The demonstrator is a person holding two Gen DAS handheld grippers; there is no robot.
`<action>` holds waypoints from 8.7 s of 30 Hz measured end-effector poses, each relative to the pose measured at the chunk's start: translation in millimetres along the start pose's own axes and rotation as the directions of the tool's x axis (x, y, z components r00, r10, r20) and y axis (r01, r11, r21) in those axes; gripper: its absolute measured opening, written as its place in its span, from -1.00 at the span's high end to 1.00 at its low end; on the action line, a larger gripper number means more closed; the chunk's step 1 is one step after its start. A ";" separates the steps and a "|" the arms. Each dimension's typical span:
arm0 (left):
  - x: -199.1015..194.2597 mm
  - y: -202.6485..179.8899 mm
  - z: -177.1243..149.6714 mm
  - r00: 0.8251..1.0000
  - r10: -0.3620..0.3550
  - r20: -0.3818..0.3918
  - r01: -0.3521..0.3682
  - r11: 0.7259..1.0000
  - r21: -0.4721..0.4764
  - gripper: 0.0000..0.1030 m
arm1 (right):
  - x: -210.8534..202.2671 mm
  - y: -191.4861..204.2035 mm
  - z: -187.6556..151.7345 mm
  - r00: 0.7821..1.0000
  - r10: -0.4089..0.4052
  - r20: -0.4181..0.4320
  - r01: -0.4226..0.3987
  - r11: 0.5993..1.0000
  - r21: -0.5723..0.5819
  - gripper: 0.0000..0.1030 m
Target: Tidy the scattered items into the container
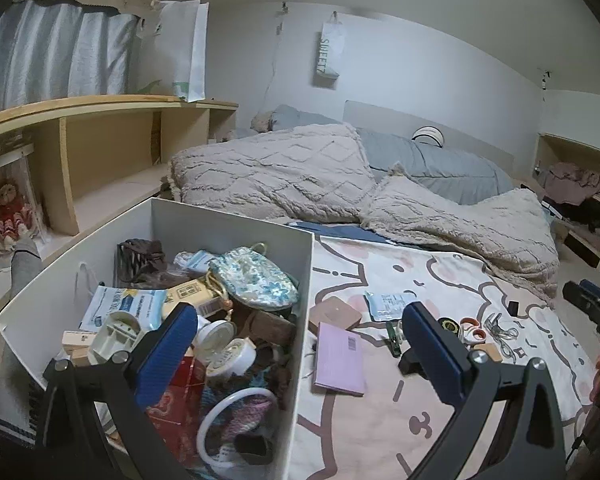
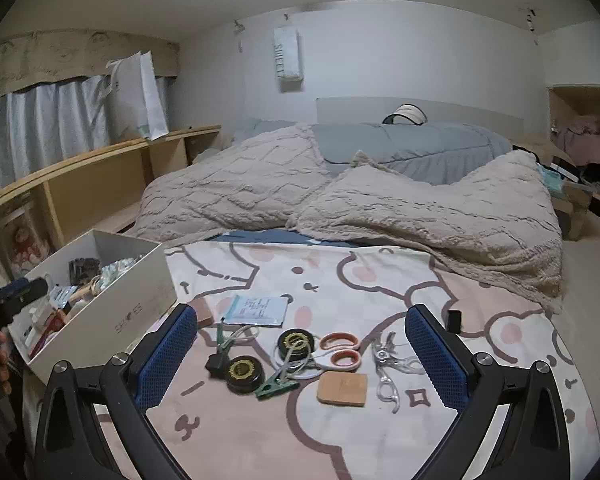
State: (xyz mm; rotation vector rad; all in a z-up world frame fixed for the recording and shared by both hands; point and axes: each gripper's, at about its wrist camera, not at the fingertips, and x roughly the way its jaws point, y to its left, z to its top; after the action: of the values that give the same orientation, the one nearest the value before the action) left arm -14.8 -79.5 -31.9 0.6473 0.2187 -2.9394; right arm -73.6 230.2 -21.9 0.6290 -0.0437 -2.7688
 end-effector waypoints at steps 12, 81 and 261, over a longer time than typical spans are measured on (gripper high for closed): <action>6.4 -47.0 -7.9 0.998 -0.064 0.014 0.062 0.993 0.101 -1.00 | 19.5 -34.0 -9.5 0.996 -0.045 -0.078 0.053 0.994 0.097 -1.00; 161.6 -100.3 -106.8 0.904 0.205 -0.376 -0.057 0.928 0.369 -1.00 | 120.4 -39.7 -94.0 0.863 -0.059 -0.502 0.123 0.988 0.095 -1.00; -0.6 98.0 27.2 0.974 0.198 -0.109 -0.206 0.976 -0.071 -0.27 | 24.4 113.9 -20.7 0.943 0.281 -0.180 -0.299 0.950 -0.085 -0.10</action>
State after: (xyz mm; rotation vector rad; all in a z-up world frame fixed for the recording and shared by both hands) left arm -10.5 -180.2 -18.4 0.7593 0.2645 -2.6916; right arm -53.4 115.0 -40.0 0.7552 0.0499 -2.4086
